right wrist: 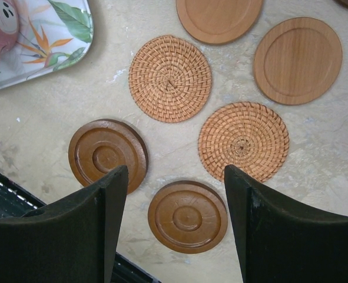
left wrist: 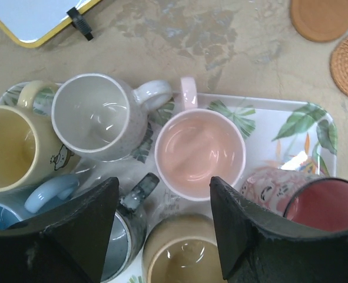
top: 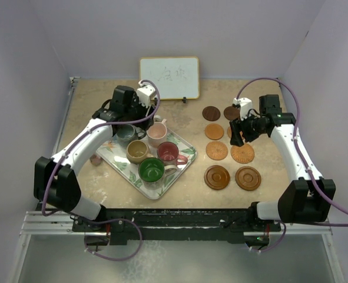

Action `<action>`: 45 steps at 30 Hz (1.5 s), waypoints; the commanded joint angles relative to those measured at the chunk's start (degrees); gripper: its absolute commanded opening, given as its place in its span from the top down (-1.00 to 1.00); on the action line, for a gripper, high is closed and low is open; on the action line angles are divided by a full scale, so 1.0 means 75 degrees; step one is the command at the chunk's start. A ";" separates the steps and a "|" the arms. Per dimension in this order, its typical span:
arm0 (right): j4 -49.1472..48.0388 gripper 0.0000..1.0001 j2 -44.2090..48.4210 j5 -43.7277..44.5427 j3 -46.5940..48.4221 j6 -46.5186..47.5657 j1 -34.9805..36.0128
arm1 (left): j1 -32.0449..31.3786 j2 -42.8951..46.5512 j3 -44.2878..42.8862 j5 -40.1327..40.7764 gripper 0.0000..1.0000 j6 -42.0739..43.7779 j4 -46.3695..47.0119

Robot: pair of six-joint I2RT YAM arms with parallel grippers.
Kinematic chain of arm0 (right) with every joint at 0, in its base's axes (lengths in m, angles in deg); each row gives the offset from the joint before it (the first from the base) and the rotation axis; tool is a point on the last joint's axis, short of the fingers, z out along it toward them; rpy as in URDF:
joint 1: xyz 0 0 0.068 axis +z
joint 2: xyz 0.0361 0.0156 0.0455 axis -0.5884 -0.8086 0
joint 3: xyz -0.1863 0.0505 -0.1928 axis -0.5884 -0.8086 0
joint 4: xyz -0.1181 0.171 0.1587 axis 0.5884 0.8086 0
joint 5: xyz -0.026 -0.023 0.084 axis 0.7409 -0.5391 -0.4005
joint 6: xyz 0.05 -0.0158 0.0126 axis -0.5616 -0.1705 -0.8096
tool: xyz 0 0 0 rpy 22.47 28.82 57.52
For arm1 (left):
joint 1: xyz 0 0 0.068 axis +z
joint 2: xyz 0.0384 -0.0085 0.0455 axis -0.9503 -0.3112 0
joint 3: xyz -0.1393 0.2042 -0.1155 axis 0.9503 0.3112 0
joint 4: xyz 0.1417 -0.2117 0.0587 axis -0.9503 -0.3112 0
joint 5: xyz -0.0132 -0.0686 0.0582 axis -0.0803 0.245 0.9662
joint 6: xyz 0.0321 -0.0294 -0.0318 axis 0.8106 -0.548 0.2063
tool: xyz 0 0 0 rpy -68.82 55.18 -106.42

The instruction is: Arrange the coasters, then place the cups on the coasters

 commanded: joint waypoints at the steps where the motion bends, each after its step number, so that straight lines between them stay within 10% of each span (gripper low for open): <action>1: 0.0126 -0.37 0.0069 0.0002 0.0233 0.0021 0.0014 | 0.0042 -0.0458 -0.0717 0.0782 -0.18 -0.0596 0.0062; 45: 0.0139 -0.37 -0.0027 0.0018 0.0146 0.0051 0.0013 | -0.0157 -0.2541 -0.1627 0.0547 0.50 -0.0629 -0.0842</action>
